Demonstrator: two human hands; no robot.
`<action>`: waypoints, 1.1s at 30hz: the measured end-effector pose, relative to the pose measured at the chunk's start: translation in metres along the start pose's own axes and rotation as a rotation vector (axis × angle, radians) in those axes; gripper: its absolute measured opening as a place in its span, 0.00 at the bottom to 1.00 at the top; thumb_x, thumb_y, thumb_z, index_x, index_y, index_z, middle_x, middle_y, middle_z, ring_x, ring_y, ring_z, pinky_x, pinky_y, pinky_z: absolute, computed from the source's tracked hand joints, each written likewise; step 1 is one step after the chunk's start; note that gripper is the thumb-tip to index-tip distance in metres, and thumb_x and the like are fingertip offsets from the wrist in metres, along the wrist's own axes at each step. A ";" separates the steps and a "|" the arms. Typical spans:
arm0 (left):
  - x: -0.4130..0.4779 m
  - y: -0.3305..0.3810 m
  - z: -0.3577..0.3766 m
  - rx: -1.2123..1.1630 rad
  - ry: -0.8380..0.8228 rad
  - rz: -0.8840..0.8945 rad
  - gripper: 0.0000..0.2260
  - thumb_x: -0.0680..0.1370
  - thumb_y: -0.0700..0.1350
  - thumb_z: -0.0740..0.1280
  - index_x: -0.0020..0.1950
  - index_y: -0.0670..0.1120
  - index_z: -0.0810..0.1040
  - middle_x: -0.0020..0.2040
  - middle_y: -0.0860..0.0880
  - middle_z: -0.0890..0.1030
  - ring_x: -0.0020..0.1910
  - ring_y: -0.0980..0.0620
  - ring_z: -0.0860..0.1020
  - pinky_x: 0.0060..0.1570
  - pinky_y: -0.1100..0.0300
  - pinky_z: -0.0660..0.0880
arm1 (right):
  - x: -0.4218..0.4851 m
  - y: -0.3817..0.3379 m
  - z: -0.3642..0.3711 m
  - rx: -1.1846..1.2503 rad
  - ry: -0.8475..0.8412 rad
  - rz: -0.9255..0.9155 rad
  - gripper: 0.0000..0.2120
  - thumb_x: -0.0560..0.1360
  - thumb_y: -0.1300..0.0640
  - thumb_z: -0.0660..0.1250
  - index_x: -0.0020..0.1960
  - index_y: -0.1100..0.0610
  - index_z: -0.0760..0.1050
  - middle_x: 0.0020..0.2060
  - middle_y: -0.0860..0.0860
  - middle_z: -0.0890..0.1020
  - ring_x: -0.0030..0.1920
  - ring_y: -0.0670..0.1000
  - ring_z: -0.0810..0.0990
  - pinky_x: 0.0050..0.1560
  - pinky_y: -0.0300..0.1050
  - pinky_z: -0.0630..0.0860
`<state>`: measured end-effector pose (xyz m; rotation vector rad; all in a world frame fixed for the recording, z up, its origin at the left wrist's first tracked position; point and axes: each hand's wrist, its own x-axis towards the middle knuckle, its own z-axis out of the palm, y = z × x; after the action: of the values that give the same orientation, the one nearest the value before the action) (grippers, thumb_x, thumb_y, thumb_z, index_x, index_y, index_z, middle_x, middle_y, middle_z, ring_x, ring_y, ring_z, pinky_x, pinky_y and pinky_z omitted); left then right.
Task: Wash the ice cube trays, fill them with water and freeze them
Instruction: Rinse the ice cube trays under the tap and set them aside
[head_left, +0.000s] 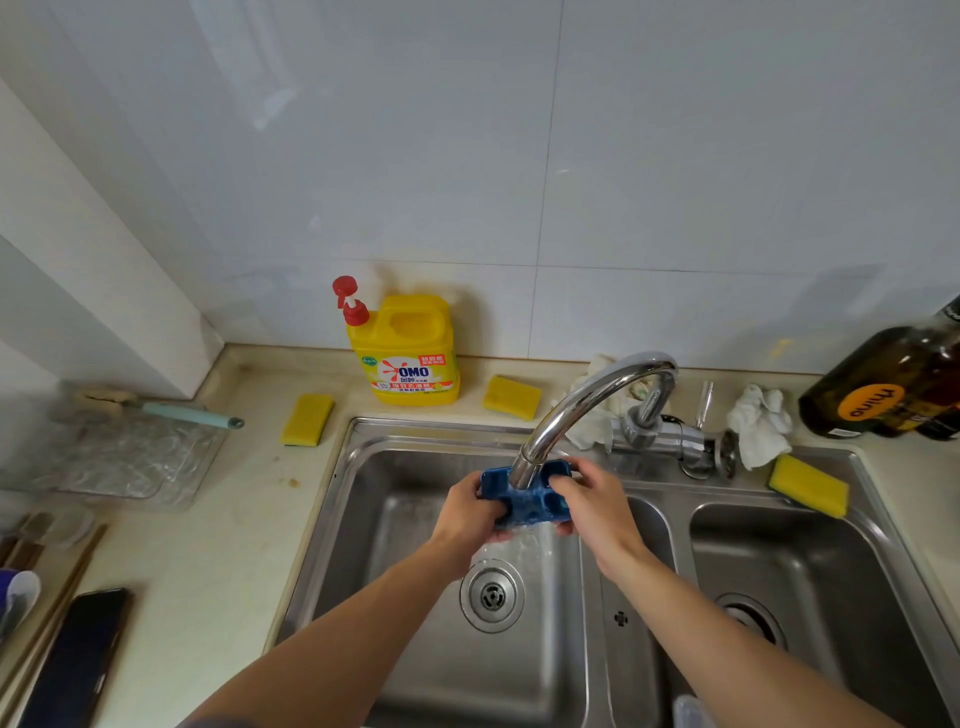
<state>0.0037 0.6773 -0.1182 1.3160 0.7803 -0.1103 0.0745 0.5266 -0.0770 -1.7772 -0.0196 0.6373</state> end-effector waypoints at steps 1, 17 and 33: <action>0.001 -0.001 0.001 -0.003 -0.001 -0.009 0.17 0.75 0.28 0.63 0.57 0.45 0.80 0.50 0.40 0.85 0.44 0.44 0.85 0.46 0.47 0.84 | 0.000 0.000 -0.001 -0.016 0.001 -0.018 0.08 0.79 0.60 0.66 0.55 0.49 0.80 0.46 0.53 0.85 0.44 0.53 0.84 0.35 0.41 0.79; -0.005 -0.001 0.007 -0.097 -0.056 -0.043 0.08 0.78 0.38 0.69 0.57 0.41 0.79 0.44 0.42 0.87 0.41 0.45 0.85 0.44 0.54 0.83 | 0.011 0.006 -0.012 0.100 0.128 0.035 0.09 0.78 0.55 0.71 0.56 0.54 0.74 0.49 0.56 0.82 0.37 0.52 0.81 0.28 0.38 0.75; -0.010 0.007 0.006 -0.261 -0.020 -0.045 0.08 0.80 0.38 0.64 0.58 0.39 0.79 0.49 0.37 0.85 0.42 0.39 0.85 0.42 0.52 0.82 | 0.012 -0.005 -0.013 0.123 0.149 0.019 0.09 0.79 0.54 0.70 0.56 0.56 0.75 0.49 0.58 0.83 0.30 0.50 0.79 0.28 0.42 0.76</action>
<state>0.0021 0.6704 -0.1068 1.0495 0.7792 -0.0556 0.0920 0.5204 -0.0755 -1.7029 0.1360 0.5073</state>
